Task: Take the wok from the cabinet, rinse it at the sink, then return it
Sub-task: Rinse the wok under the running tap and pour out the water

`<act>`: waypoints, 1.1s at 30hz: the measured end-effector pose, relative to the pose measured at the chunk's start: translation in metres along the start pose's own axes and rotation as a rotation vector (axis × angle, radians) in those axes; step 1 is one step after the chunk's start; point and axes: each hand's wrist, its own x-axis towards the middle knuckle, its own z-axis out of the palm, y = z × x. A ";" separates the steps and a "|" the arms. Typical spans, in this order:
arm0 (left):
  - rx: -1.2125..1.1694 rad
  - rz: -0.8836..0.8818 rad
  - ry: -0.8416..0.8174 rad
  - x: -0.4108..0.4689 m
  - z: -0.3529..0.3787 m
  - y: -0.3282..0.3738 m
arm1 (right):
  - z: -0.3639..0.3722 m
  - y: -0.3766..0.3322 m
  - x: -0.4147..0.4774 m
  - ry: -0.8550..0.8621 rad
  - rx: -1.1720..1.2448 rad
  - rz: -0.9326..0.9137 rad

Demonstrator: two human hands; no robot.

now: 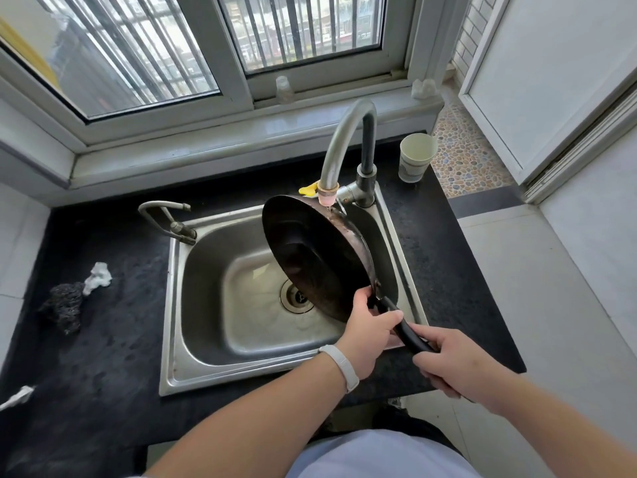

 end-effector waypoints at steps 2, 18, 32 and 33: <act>0.020 0.005 0.009 0.000 -0.001 -0.002 | -0.001 0.002 0.001 -0.026 0.007 0.004; 0.050 0.010 -0.001 -0.019 -0.012 -0.027 | 0.023 0.024 -0.027 0.126 -0.245 -0.069; -0.211 -0.235 -0.044 -0.031 -0.049 -0.023 | 0.094 0.032 -0.030 0.386 -0.558 0.025; -0.219 -0.245 -0.067 -0.033 -0.053 -0.024 | 0.098 0.034 -0.030 0.355 -0.510 0.082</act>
